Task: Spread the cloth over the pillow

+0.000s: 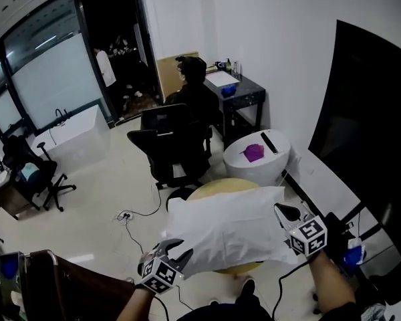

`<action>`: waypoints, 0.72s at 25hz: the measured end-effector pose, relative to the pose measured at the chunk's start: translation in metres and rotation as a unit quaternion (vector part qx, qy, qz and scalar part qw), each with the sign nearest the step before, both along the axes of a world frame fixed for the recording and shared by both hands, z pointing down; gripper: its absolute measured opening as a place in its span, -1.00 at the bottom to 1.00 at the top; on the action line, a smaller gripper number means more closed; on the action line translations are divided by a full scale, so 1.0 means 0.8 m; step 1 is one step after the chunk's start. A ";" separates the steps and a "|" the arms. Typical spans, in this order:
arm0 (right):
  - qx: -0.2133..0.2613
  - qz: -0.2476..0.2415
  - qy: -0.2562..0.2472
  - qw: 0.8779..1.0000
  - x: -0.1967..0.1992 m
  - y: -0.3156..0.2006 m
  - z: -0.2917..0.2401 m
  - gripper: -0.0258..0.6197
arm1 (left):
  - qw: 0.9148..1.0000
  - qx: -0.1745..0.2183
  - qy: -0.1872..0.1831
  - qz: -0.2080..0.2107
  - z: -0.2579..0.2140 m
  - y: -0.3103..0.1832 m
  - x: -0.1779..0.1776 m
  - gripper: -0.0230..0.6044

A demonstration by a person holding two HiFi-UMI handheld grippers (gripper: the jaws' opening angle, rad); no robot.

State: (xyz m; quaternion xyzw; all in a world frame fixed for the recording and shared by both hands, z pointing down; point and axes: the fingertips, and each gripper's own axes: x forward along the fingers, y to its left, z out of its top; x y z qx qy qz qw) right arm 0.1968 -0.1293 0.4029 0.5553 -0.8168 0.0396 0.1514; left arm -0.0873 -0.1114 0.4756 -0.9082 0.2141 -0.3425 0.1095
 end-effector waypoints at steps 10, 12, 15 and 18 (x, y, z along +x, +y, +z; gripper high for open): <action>-0.034 -0.073 0.004 0.997 -0.146 0.111 0.042 -0.90 | 0.999 -0.003 0.043 -0.032 0.003 0.066 -0.069 -0.50; -0.040 -0.081 -0.004 0.996 -0.159 0.129 0.046 -0.90 | 0.998 -0.001 0.048 -0.039 0.003 0.076 -0.075 -0.50; -0.054 -0.094 -0.019 0.994 -0.168 0.151 0.052 -0.90 | 0.997 -0.001 0.058 -0.047 0.000 0.088 -0.074 -0.50; -0.057 -0.103 -0.023 0.993 -0.170 0.172 0.054 -0.90 | 0.997 0.001 0.061 -0.046 -0.001 0.100 -0.070 -0.50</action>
